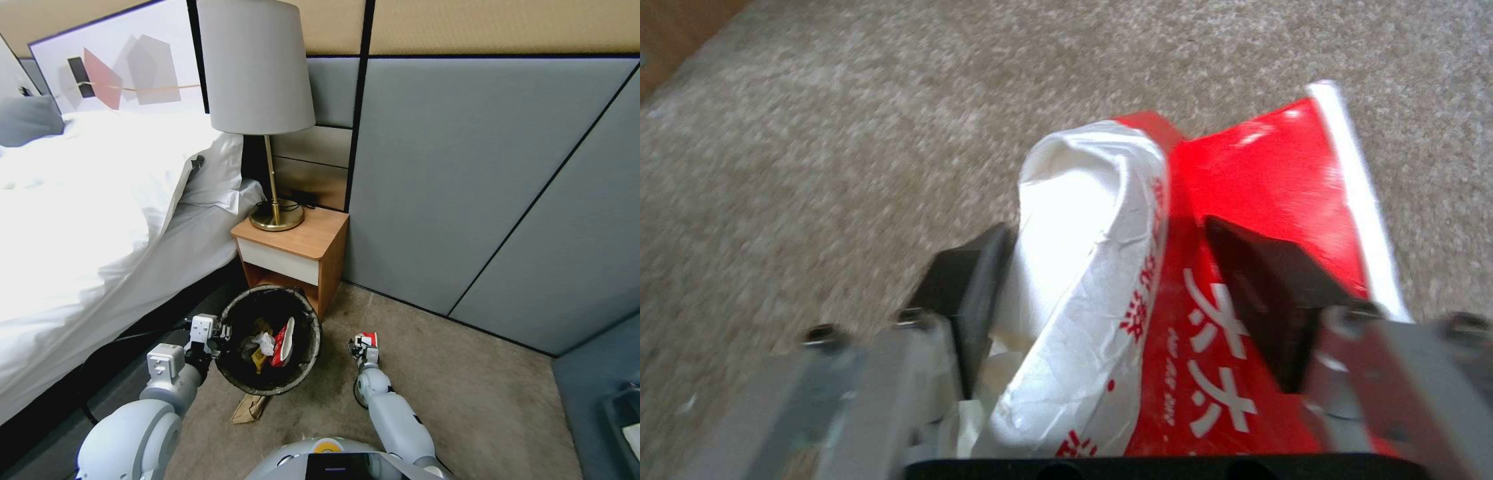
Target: Pick up the trash bin, then pick up the garbage from the floor and place it into the trash bin.
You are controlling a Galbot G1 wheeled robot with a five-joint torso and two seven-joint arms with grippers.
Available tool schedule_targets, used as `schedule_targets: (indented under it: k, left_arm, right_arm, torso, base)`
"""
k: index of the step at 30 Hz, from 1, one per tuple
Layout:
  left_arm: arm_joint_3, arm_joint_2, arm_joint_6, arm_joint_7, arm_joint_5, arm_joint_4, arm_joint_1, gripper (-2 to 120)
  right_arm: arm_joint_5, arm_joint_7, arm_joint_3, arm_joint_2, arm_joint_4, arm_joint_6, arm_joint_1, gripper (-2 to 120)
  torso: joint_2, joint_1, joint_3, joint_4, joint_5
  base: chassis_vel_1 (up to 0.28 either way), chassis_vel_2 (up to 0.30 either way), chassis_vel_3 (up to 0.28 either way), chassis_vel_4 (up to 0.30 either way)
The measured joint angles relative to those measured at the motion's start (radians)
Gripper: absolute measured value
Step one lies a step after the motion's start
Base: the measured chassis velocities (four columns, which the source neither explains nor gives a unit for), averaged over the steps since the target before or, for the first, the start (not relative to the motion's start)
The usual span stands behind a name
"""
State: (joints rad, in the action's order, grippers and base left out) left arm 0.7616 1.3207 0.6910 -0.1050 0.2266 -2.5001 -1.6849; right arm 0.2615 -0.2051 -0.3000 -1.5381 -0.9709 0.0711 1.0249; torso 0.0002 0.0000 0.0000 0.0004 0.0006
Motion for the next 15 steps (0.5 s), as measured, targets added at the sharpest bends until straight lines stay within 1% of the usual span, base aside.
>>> schedule_targets:
  k: [2, 3, 6, 7, 10, 11, 13, 14, 15]
  left_arm:
    - [0.000, 0.001, 0.000, 0.000, 0.000, 0.000, 0.001, 1]
    - [0.000, 0.001, 0.000, 0.000, 0.000, 0.000, 0.001, 1]
    - [-0.001, 0.004, -0.001, 0.000, 0.000, 0.003, 0.002, 1]
    - [-0.001, 0.004, -0.001, 0.000, 0.000, 0.003, 0.002, 1]
    - [-0.003, 0.005, -0.001, 0.000, 0.000, 0.003, 0.002, 1]
    - [-0.003, 0.005, -0.001, 0.000, 0.000, 0.003, 0.002, 1]
    - [-0.003, 0.005, -0.001, 0.000, -0.001, 0.003, 0.001, 1]
    - [-0.003, 0.005, -0.001, 0.000, -0.001, 0.003, 0.001, 1]
    - [-0.003, 0.005, -0.001, 0.000, -0.001, 0.003, 0.001, 1]
  right_arm:
    - [-0.003, 0.000, 0.000, 0.002, -0.010, -0.003, 0.010, 44]
    - [-0.003, 0.000, 0.000, 0.002, -0.010, -0.003, 0.010, 44]
    - [-0.004, 0.004, -0.001, 0.007, -0.031, -0.005, 0.025, 34]
    - [-0.004, 0.004, -0.001, 0.007, -0.031, -0.005, 0.025, 34]
    - [-0.014, 0.008, -0.002, 0.012, -0.051, -0.007, 0.036, 23]
    - [-0.014, 0.008, -0.002, 0.012, -0.051, -0.007, 0.036, 23]
    - [-0.017, 0.010, -0.002, 0.016, -0.075, -0.006, 0.047, 16]
    - [-0.017, 0.010, -0.002, 0.016, -0.075, -0.006, 0.047, 16]
    - [-0.018, 0.010, -0.002, 0.018, -0.086, -0.005, 0.050, 13]
  torso:
    - [0.000, 0.000, 0.000, 0.0001, 0.0001]
    - [0.000, 0.000, 0.000, 0.0001, 0.0001]
    - [0.000, 0.000, 0.000, 0.0001, 0.0002]
    - [0.000, 0.000, 0.000, 0.0001, 0.0002]
    - [0.000, 0.000, 0.000, 0.0000, 0.0001]
    - [0.000, 0.000, 0.000, 0.0000, 0.0001]
    - [0.000, 0.000, 0.000, -0.0002, 0.0000]
    - [0.000, 0.000, 0.000, -0.0002, 0.0000]
    - [0.000, 0.000, 0.000, -0.0003, -0.0001]
  base:
    - [0.000, 0.000, 0.000, 0.000]
    - [0.000, 0.000, 0.000, 0.000]
    - [0.000, 0.000, 0.000, 0.000]
    - [0.000, 0.000, 0.000, 0.000]
    - [0.000, 0.000, 0.000, 0.000]
    - [0.000, 0.000, 0.000, 0.000]
    - [0.000, 0.000, 0.000, 0.000]
    - [0.000, 0.000, 0.000, 0.000]
    - [0.000, 0.000, 0.000, 0.000]
